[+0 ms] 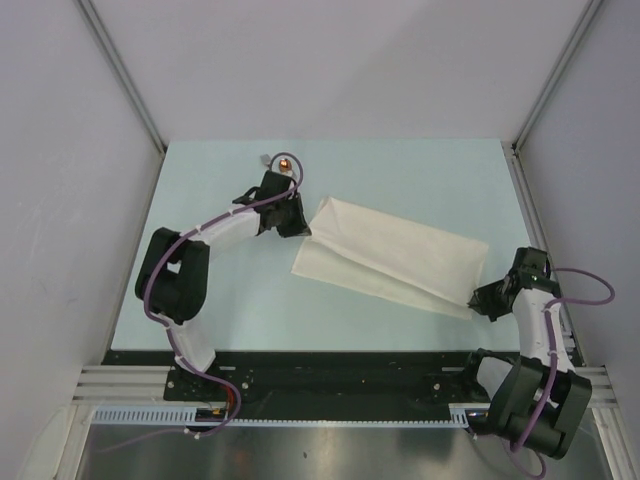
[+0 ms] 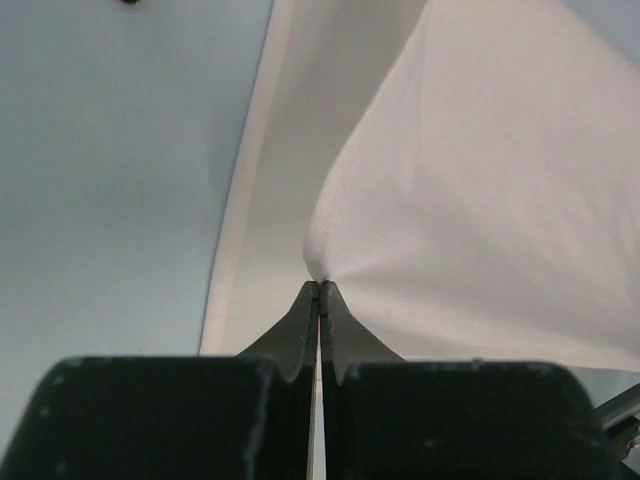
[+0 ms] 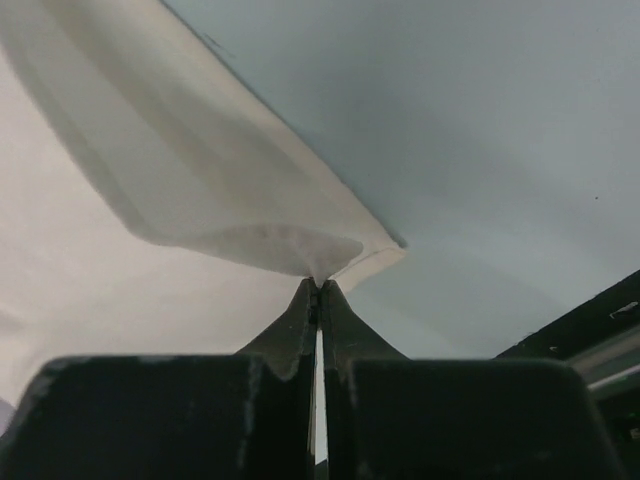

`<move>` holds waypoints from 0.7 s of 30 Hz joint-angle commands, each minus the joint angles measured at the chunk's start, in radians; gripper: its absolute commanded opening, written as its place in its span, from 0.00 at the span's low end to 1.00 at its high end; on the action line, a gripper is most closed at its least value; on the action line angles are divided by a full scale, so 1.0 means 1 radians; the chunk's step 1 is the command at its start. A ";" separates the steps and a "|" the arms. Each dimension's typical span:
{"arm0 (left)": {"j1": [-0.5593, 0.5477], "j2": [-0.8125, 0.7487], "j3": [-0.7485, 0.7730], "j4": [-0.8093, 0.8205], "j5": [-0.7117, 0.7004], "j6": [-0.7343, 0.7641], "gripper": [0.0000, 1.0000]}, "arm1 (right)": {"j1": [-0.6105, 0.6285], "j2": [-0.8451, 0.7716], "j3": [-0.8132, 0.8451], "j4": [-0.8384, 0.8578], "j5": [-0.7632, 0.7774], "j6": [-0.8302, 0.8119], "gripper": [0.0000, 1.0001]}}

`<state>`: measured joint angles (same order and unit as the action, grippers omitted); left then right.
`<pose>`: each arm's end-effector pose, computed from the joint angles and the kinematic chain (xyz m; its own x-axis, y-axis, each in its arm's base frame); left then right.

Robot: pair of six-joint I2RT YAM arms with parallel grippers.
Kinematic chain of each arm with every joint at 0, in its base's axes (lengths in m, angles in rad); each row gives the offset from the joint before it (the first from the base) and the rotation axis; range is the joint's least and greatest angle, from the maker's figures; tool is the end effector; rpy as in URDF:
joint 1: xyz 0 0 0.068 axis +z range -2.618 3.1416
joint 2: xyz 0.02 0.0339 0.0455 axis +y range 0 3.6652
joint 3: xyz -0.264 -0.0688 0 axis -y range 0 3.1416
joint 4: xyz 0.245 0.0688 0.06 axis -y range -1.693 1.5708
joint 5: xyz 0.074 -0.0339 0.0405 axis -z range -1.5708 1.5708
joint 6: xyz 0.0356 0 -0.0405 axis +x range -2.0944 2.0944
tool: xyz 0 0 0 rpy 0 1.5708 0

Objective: Fold the napkin into a case and place the utensils inside
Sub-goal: Fold and flatten the napkin at the center of the board.

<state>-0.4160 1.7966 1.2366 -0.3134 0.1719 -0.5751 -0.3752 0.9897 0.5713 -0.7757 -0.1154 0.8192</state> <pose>0.3530 -0.1626 0.2079 -0.8596 -0.2061 -0.4676 0.0371 0.8875 -0.4593 0.1537 -0.0561 0.1878 -0.3536 0.9193 -0.1729 0.8538 0.3927 0.3419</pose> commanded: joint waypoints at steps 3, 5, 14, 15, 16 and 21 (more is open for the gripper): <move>0.022 -0.054 -0.029 0.016 -0.084 0.037 0.00 | -0.007 0.073 -0.022 0.059 0.105 -0.006 0.01; 0.022 -0.049 -0.028 0.010 -0.094 0.044 0.00 | -0.005 0.086 -0.022 0.072 0.099 -0.011 0.02; 0.005 -0.014 -0.052 -0.050 -0.146 0.055 0.00 | -0.005 0.125 -0.024 0.145 0.108 -0.075 0.04; -0.001 -0.011 -0.051 -0.061 -0.155 0.055 0.00 | -0.004 0.132 -0.022 0.145 0.105 -0.081 0.04; -0.012 -0.006 -0.046 -0.081 -0.169 0.050 0.00 | -0.005 0.145 -0.021 0.147 0.106 -0.081 0.04; -0.029 0.017 -0.045 -0.118 -0.209 0.024 0.00 | -0.004 0.156 -0.021 0.154 0.099 -0.091 0.06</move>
<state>-0.4534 1.8034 1.1900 -0.3862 0.0887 -0.5655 -0.3733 1.1423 0.5488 -0.6468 -0.1123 0.7662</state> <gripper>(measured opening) 0.003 0.055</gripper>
